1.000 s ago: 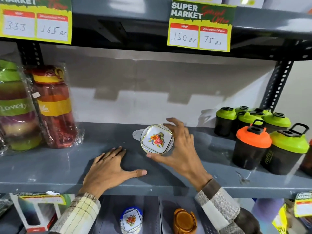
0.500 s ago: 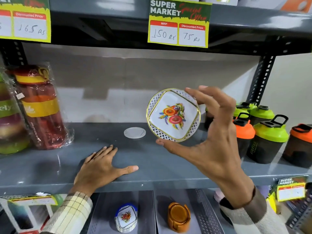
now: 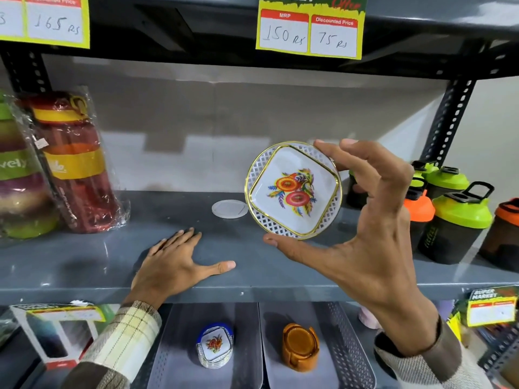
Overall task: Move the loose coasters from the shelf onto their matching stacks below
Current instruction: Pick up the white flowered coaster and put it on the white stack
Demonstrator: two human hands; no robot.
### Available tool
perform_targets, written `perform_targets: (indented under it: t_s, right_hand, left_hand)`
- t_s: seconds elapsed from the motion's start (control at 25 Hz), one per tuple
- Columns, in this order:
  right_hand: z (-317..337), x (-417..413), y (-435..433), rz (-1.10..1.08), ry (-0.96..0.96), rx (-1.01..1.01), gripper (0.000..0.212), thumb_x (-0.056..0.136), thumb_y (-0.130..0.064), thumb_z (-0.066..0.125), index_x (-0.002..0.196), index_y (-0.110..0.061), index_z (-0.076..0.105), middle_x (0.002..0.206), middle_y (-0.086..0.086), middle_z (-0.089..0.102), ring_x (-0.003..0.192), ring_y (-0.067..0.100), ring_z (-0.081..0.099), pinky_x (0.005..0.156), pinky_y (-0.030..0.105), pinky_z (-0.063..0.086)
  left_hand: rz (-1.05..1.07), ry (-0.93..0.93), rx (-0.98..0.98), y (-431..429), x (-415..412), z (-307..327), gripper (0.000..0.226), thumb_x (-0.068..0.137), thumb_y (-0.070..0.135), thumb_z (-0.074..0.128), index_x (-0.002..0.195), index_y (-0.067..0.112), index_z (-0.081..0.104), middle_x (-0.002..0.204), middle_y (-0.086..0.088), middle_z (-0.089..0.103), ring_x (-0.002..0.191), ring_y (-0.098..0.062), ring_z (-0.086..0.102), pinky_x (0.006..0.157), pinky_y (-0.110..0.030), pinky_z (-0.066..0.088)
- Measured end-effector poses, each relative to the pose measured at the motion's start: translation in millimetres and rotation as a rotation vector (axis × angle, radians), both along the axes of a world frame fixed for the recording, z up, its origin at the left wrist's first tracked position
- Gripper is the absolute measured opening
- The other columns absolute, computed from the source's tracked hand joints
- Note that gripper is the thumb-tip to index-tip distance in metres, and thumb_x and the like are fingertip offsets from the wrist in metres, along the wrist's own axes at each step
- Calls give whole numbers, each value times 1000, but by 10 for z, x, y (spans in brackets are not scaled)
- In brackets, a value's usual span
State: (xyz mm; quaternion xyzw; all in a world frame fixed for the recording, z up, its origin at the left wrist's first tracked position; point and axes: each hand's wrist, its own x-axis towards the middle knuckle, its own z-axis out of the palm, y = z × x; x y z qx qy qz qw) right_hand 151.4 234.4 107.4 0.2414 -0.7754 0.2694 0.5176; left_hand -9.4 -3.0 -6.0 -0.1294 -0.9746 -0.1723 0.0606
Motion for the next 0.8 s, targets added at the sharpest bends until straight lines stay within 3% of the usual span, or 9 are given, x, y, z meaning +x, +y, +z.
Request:
perform_targets:
  t_s: [0.16, 0.28, 0.36, 0.44, 0.52, 0.6, 0.72, 0.8]
  right_hand:
    - [-180, 16, -45, 40, -135, 10, 97, 58, -51, 94, 131, -32, 33, 139, -9, 52, 122, 27, 60, 94, 50, 50]
    - [-433, 65, -74, 105, -295, -2, 89, 62, -54, 89, 131, -26, 41, 135, -17, 52, 123, 15, 60, 93, 27, 51]
    - [-663, 125, -85, 167, -395, 11, 85, 63, -53, 85, 131, -24, 44, 135, -18, 53, 120, 7, 61, 88, 18, 49]
    - [-927, 196, -116, 251, -531, 1, 82, 61, -50, 86, 129, -32, 45, 131, -7, 61, 114, 10, 64, 87, 20, 51]
    - [-1211, 221, -171, 313, -660, 21, 80, 61, -51, 88, 127, -36, 47, 130, -7, 63, 115, 11, 65, 91, 24, 53]
    - [-1535, 148, -245, 317, -807, 27, 78, 61, -53, 89, 126, -38, 48, 129, -16, 61, 118, 9, 62, 93, 24, 52]
    - [-2111, -172, -357, 256, -997, 61, 70, 67, -57, 85, 124, -41, 47, 122, -38, 51, 118, -1, 49, 93, 11, 43]
    - [-2533, -455, -417, 196, -1069, 125, 66, 71, -61, 79, 127, -44, 49, 126, -38, 53, 115, -2, 45, 99, 15, 42]
  left_hand:
    - [4, -2, 14, 15, 26, 28, 147, 39, 111, 24, 158, 26, 27, 167, 10, 18, 153, -7, 13, 125, -39, 9]
    - [-11, -53, -24, 26, 77, 105, 167, 18, 112, 4, 160, 25, 22, 168, 9, 13, 154, -9, 9, 125, -40, 7]
    - [-23, -82, -36, 21, 73, 122, 172, 14, 111, 1, 160, 23, 21, 169, 7, 11, 154, -10, 8, 125, -41, 6]
    - [-14, -59, -42, 13, 46, 105, 160, 28, 112, 11, 160, 23, 24, 169, 6, 13, 154, -10, 10, 125, -41, 8]
    - [7, -23, -37, 10, 22, 63, 142, 45, 109, 27, 158, 23, 28, 168, 5, 17, 154, -10, 13, 125, -41, 10]
    - [9, -14, -34, 16, 21, 38, 136, 50, 106, 34, 157, 23, 29, 168, 5, 19, 154, -10, 14, 125, -41, 11]
    - [12, -7, -29, 19, 13, 39, 130, 54, 103, 39, 157, 23, 31, 168, 5, 20, 154, -10, 15, 124, -40, 10]
    - [19, -3, -17, 16, -2, 36, 129, 54, 103, 42, 156, 24, 34, 167, 6, 22, 153, -11, 17, 122, -41, 11]
